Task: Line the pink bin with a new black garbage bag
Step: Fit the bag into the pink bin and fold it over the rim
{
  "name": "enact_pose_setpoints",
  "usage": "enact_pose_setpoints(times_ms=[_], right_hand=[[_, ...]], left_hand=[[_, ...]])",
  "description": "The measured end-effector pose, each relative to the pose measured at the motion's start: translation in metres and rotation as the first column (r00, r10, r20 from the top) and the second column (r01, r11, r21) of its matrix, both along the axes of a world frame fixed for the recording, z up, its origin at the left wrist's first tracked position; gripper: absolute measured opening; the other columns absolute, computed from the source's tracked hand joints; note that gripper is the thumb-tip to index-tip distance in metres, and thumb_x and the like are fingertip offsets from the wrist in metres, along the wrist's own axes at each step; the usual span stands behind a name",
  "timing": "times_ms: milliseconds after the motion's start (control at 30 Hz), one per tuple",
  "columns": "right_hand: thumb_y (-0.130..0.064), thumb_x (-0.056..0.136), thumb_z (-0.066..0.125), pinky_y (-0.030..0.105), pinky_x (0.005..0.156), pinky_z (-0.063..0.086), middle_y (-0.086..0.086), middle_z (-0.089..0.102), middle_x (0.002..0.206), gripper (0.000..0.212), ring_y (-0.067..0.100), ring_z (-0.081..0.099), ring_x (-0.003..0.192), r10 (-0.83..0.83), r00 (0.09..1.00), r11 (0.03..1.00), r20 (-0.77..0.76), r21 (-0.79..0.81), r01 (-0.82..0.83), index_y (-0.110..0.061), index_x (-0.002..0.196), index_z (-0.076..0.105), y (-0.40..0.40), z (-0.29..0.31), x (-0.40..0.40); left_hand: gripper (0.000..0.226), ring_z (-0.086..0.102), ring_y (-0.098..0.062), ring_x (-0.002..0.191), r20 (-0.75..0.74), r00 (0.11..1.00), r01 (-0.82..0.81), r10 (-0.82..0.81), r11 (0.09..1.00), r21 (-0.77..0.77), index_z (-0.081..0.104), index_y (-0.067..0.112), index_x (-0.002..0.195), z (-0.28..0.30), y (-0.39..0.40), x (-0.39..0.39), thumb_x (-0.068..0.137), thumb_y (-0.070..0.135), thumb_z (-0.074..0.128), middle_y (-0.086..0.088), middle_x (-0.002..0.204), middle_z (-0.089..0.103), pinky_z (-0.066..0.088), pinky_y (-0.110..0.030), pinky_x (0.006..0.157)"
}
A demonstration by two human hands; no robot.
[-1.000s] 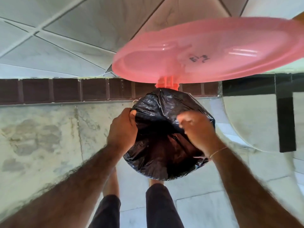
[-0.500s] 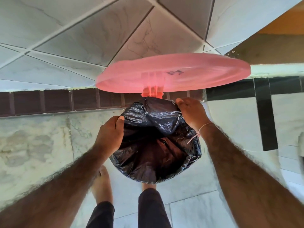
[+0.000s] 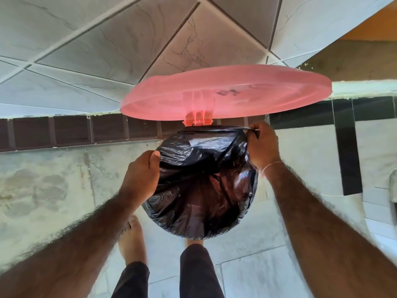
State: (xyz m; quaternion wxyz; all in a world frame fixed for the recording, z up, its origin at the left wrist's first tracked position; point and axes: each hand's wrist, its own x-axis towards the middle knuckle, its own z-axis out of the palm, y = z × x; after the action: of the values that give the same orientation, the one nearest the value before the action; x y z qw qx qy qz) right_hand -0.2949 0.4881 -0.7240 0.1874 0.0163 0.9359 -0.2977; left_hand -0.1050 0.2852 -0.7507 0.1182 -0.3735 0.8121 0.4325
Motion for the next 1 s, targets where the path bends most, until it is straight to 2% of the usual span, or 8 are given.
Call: enact_pose_setpoints(times_ms=[233, 367, 467, 567, 633, 767, 900, 1000], right_hand=[[-0.035, 0.080, 0.073, 0.023, 0.049, 0.034, -0.005, 0.050, 0.058, 0.035, 0.012, 0.045, 0.054, -0.089, 0.989, 0.995, 0.116, 0.045, 0.084, -0.016, 0.061, 0.050, 0.005, -0.040, -0.011], [-0.037, 0.076, 0.075, 0.026, 0.054, 0.036, 0.000, 0.050, 0.059, 0.038, 0.016, 0.044, 0.058, -0.042, 0.997, 0.997, 0.062, 0.063, 0.038, -0.014, 0.061, 0.050, 0.004, -0.045, -0.017], [-0.040, 0.076, 0.074, 0.027, 0.065, 0.044, 0.000, 0.061, 0.082, 0.031, 0.020, 0.056, 0.074, 0.142, 0.989, 0.945, -0.046, 0.304, -0.122, -0.015, 0.082, 0.057, -0.005, -0.034, -0.023], [-0.024, 0.082, 0.067, 0.032, 0.069, 0.050, 0.008, 0.061, 0.079, 0.028, 0.029, 0.058, 0.073, 0.188, 0.977, 0.908, -0.103, 0.396, -0.133, -0.015, 0.066, 0.046, -0.017, -0.022, -0.026], [-0.022, 0.086, 0.059, 0.023, 0.061, 0.041, 0.000, 0.048, 0.061, 0.040, 0.025, 0.050, 0.066, 0.229, 0.969, 0.921, -0.093, 0.343, -0.184, -0.016, 0.055, 0.034, -0.024, -0.017, -0.021], [-0.041, 0.094, 0.050, 0.026, 0.066, 0.039, 0.004, 0.061, 0.076, 0.033, 0.024, 0.058, 0.074, 0.209, 0.978, 0.977, 0.020, 0.034, -0.210, -0.014, 0.076, 0.057, -0.031, -0.016, 0.004], [-0.053, 0.099, 0.024, 0.031, 0.078, 0.038, 0.013, 0.062, 0.090, 0.061, 0.031, 0.060, 0.092, 0.257, 0.934, 0.959, 0.248, 0.049, -0.277, -0.007, 0.097, 0.065, -0.024, -0.019, 0.006], [-0.057, 0.098, 0.019, 0.037, 0.091, 0.040, 0.012, 0.064, 0.092, 0.068, 0.028, 0.058, 0.093, 0.075, 0.892, 0.994, 0.445, -0.109, -0.029, -0.012, 0.095, 0.069, -0.018, -0.018, -0.006]], left_hand=[[0.039, 0.051, -0.027, 0.068, -0.030, 0.999, -0.018, 0.018, 1.000, -0.006, 0.051, 0.011, 0.083, -0.003, 0.001, 0.002, 0.102, 0.035, 0.026, -0.004, 0.069, 0.054, 0.032, -0.035, 0.057], [0.029, 0.056, -0.026, 0.086, -0.069, 0.998, 0.005, -0.006, 1.000, -0.012, 0.052, 0.019, 0.122, -0.001, 0.000, -0.001, 0.101, 0.024, 0.033, -0.008, 0.099, 0.064, 0.038, -0.031, 0.073], [0.048, 0.050, -0.030, 0.118, -0.169, 0.982, 0.038, -0.085, 0.964, -0.263, 0.041, 0.015, 0.138, 0.010, -0.003, -0.011, 0.091, 0.007, 0.047, -0.014, 0.131, 0.054, 0.044, -0.042, 0.096], [0.052, 0.050, -0.032, 0.112, -0.252, 0.927, 0.137, -0.279, 0.875, -0.464, 0.052, 0.005, 0.127, 0.021, -0.001, -0.028, 0.076, -0.004, 0.048, -0.015, 0.124, 0.056, 0.044, -0.046, 0.097], [0.048, 0.051, -0.031, 0.112, -0.219, 0.896, 0.264, -0.386, 0.861, -0.435, 0.054, 0.005, 0.125, 0.020, 0.009, -0.037, 0.078, 0.002, 0.046, -0.014, 0.123, 0.057, 0.044, -0.045, 0.097], [0.046, 0.048, -0.028, 0.123, -0.154, 0.910, 0.317, -0.385, 0.886, -0.338, 0.046, 0.007, 0.136, 0.010, 0.026, -0.045, 0.090, 0.014, 0.045, -0.011, 0.133, 0.053, 0.038, -0.041, 0.106], [0.036, 0.056, -0.028, 0.111, -0.161, 0.966, 0.169, -0.203, 0.965, -0.198, 0.053, 0.013, 0.129, 0.008, 0.016, -0.055, 0.100, 0.028, 0.037, -0.011, 0.122, 0.061, 0.044, -0.037, 0.092], [0.043, 0.055, -0.030, 0.071, -0.139, 0.981, 0.125, -0.134, 0.990, -0.071, 0.057, 0.007, 0.089, 0.006, 0.003, -0.061, 0.102, 0.037, 0.029, -0.009, 0.072, 0.058, 0.038, -0.034, 0.060]])
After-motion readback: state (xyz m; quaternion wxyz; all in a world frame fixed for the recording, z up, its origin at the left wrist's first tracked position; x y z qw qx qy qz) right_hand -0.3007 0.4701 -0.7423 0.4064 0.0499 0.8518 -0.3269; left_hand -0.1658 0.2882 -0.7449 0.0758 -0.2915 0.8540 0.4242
